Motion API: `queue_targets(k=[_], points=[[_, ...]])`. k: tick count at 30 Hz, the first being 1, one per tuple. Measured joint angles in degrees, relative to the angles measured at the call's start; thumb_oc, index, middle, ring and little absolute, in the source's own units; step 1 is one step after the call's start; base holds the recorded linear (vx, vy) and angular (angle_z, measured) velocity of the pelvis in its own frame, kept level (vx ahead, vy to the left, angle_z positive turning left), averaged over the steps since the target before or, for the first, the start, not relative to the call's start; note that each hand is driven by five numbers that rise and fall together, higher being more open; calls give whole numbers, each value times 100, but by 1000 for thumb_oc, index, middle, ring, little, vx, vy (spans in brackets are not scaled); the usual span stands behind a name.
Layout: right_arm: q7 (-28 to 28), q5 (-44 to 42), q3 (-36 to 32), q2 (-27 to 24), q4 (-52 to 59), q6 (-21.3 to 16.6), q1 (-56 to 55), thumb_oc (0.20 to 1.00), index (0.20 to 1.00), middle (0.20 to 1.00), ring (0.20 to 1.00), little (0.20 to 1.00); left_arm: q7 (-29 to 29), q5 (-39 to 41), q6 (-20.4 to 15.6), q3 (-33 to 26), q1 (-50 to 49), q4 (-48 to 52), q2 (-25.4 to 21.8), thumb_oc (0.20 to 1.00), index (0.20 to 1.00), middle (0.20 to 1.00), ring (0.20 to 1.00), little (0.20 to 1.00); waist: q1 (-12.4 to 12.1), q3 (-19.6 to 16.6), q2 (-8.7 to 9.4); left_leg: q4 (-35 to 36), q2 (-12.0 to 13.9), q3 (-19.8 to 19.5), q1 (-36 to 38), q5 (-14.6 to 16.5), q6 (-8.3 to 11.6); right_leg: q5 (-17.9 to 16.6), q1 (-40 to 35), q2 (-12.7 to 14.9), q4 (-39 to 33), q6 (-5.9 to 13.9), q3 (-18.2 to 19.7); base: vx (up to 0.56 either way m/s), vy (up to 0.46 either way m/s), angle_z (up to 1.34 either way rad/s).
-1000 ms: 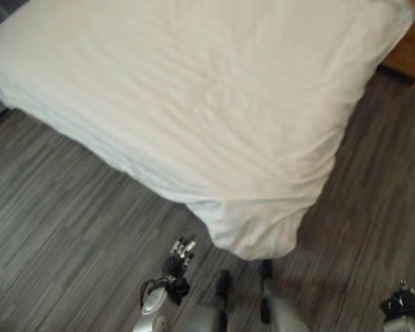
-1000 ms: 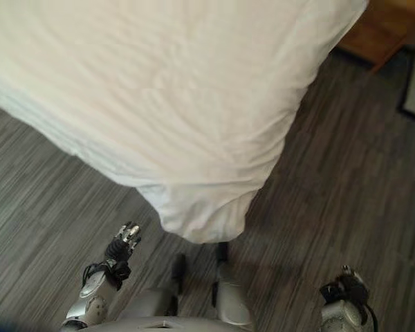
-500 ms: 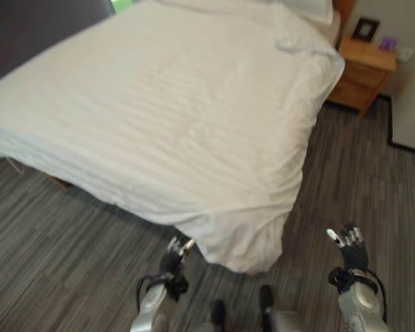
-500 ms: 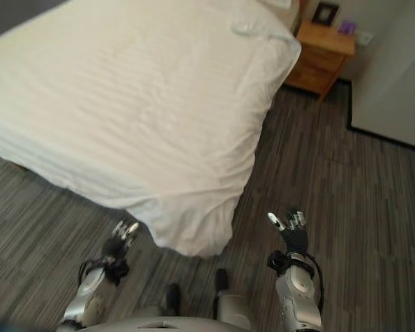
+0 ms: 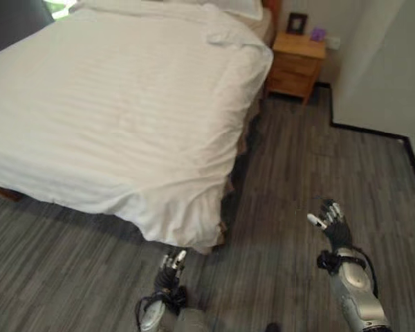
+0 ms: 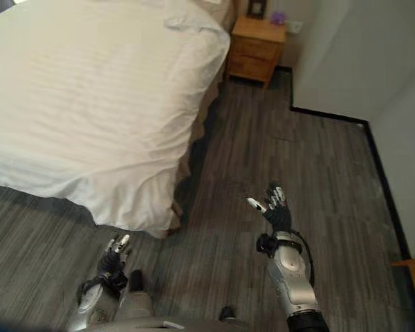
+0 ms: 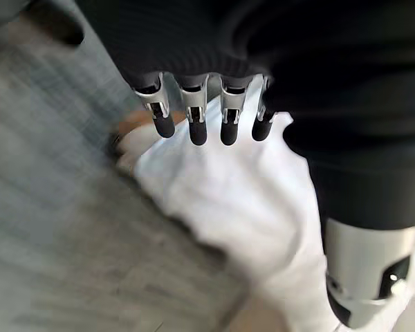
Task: Making the bed.
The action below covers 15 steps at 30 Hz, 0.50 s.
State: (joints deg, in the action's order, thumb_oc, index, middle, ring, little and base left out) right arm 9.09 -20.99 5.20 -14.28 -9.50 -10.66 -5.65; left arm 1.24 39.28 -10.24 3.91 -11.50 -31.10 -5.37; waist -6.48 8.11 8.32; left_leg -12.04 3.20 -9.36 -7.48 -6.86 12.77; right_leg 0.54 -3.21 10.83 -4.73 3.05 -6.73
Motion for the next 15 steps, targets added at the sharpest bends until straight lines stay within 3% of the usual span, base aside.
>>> queue_targets(k=[1, 3, 6, 7, 8, 9, 12, 13, 14, 15], points=[[-90, -55, -83, -41, 92, -47, -72, 1000, 1000, 1000, 1000, 1000, -58, 0, 38, 33, 20, 18, 25, 1000, 1000, 1000, 1000, 1000, 61, 6, 10, -344, -321, 226, -6, 329, -322, -119, 5, -7, -88, 34, 88, -60, -102, -88], [-88, -223, -300, -43, 122, -23, -370, 1000, 1000, 1000, 1000, 1000, -153, 0, 51, 24, 105, 170, 36, 1000, 1000, 1000, 1000, 1000, 332, -46, -273, -200, -404, 721, 111, 745, -863, -90, 11, -279, -95, 14, -5, -38, -59, 8], [-92, -204, -463, 12, 108, 42, -831, 1000, 1000, 1000, 1000, 1000, -168, -3, 83, 81, 350, 377, 11, 1000, 1000, 1000, 1000, 1000, 555, -138, -428, 272, -457, 1261, 317, 1025, -1209, -130, 87, -438, -116, 46, -115, -33, 3, 25], [-72, -203, -494, 38, 148, 44, -942, 1000, 1000, 1000, 1000, 1000, -168, -4, 91, 151, 385, 393, 20, 1000, 1000, 1000, 1000, 1000, 744, -228, -622, 757, -346, 1442, 469, 1122, -1347, -135, 124, -573, -108, 60, -244, -63, 22, 25], [-39, -202, -442, 109, 53, 77, -897, 1000, 1000, 1000, 1000, 1000, -165, -11, 92, 278, 423, 380, -41, 1000, 1000, 1000, 1000, 1000, 776, -268, -640, 1328, -417, 1343, 696, 1036, -1458, -150, 238, -606, -88, 114, -162, -47, 15, 4], [-49, -198, -370, 132, 75, 65, -868, 1000, 1000, 1000, 1000, 1000, -166, -12, 84, 367, 473, 462, -95, 1000, 1000, 1000, 1000, 1000, 767, -276, -623, 1435, -468, 1329, 708, 824, -1510, -247, 306, -606, -96, 142, -71, -36, 30, -13], [-68, -208, -172, 438, -1, 75, -753, 1000, 1000, 1000, 1000, 1000, -157, -16, 133, 494, 440, 463, -243, 1000, 1000, 1000, 1000, 1000, 742, -307, -611, 1623, -592, 1333, 954, 723, -1579, -307, 170, -478, -118, 180, -48, 6, 21, -1], [-226, -266, 3, 433, -18, 74, -479, 1000, 1000, 1000, 1000, 1000, -150, -52, 160, 320, 5, 468, -383, 1000, 1000, 1000, 1000, 1000, 465, -498, -469, 1690, -593, 1329, 1064, 726, -1574, -284, 73, -463, -136, 213, -94, -52, -37, -6], [-398, -759, -131, 545, -136, 74, -480, 1000, 1000, 1000, 1000, 1000, -154, -422, 203, -37, -94, 598, -309, 1000, 1000, 1000, 1000, 1000, 471, -499, -469, 1695, -572, 1399, 1057, 768, -1502, -264, 107, -415, -138, 245, -303, -84, -70, -14], [-437, -1080, -257, 537, -348, 125, -476, 1000, 1000, 1000, 1000, 1000, -68, -636, 178, -395, -256, 832, -312, 1000, 1000, 1000, 1000, 1000, 471, -538, -408, 1695, -540, 1498, 1072, 745, -1537, -265, 115, -454, -126, 243, -190, -111, -138, -53]])
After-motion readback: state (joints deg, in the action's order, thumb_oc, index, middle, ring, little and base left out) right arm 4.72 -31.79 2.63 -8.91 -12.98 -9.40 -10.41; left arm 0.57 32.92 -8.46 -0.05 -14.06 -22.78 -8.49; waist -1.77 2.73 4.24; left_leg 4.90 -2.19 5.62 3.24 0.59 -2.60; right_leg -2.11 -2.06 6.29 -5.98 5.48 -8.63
